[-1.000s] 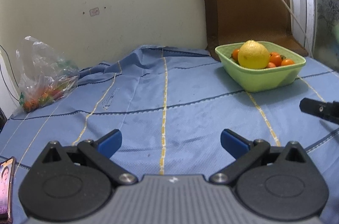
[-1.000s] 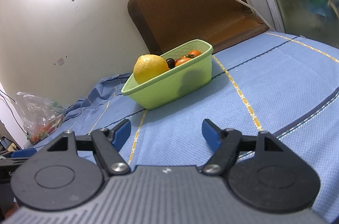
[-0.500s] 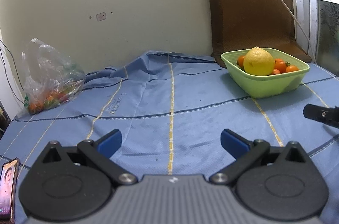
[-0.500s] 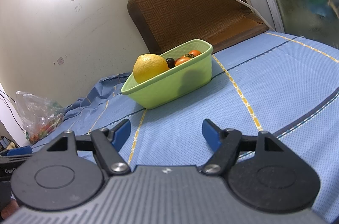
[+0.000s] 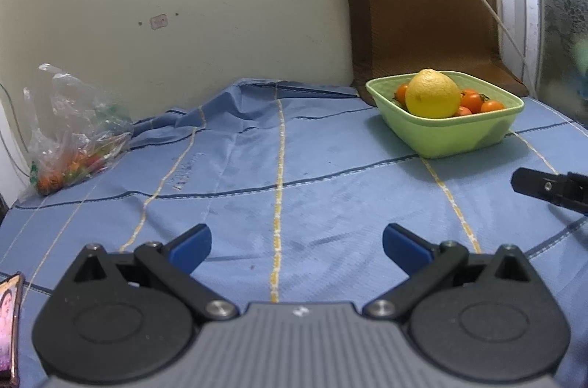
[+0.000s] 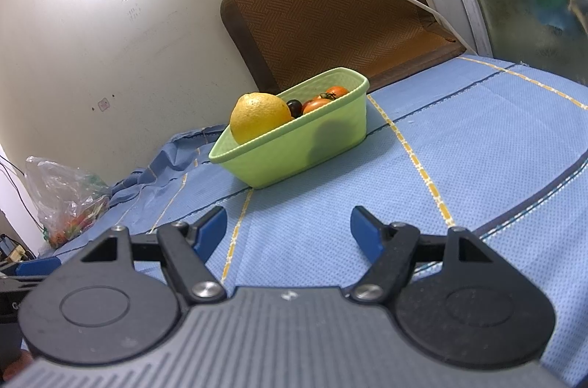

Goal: Organize fruits

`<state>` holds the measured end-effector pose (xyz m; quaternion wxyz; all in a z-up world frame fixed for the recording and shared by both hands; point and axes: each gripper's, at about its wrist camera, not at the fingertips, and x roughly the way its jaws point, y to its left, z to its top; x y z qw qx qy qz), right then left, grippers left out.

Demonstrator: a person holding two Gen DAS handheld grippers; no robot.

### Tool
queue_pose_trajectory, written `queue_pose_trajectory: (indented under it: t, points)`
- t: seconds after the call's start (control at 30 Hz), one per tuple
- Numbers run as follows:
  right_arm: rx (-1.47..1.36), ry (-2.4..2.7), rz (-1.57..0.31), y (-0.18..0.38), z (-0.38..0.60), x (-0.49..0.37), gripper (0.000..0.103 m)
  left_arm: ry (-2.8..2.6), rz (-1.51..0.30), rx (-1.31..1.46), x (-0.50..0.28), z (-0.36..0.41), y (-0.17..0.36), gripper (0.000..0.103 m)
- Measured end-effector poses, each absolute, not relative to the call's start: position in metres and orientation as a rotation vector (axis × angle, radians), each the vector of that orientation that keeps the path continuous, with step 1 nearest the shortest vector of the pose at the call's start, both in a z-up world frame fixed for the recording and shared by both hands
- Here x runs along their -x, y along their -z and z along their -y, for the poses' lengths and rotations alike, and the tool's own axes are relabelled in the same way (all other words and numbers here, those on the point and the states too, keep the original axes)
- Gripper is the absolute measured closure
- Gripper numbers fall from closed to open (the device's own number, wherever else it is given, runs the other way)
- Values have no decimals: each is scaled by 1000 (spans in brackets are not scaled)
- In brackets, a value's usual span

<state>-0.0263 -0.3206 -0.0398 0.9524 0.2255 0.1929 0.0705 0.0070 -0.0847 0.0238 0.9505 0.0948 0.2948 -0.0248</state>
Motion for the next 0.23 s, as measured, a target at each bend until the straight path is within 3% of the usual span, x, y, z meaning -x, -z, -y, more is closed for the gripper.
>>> queue_pose_trajectory:
  t: [0.23]
  points:
    - [-461,-145,-391,40,321,27,27,104,-617,-169,-9,85,-23,0]
